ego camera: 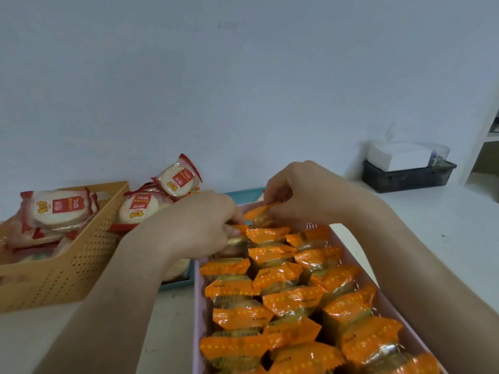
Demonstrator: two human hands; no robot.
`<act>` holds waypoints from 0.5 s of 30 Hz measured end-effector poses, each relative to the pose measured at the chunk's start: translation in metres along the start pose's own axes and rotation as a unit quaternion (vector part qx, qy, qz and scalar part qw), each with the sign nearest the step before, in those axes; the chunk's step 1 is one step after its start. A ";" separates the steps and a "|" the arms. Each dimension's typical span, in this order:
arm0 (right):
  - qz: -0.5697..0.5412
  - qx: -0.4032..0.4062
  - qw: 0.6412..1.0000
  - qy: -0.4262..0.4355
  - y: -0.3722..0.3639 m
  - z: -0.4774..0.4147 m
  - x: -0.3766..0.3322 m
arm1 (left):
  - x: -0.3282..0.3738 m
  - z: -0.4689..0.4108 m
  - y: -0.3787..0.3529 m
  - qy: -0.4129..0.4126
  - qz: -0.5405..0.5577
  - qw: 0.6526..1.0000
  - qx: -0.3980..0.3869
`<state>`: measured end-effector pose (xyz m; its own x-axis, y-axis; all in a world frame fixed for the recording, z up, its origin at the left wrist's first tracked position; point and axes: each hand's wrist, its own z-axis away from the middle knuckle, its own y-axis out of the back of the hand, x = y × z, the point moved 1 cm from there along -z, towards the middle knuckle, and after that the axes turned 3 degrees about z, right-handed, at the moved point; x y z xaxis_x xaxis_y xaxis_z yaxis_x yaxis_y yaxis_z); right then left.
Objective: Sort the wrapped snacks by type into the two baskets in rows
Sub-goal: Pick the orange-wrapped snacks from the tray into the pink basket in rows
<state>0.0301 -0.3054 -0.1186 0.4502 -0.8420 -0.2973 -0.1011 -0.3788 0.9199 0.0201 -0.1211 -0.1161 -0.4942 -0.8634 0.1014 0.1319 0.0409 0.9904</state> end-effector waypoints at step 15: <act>-0.058 -0.087 0.994 0.004 0.003 0.002 -0.003 | 0.007 0.003 0.006 0.010 0.010 0.979 0.202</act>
<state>0.0265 -0.3047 -0.1152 0.4566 -0.7936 -0.4022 0.1072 -0.3997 0.9103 0.0149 -0.1258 -0.1091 -0.4767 -0.8704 0.1234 -0.2109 0.2495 0.9452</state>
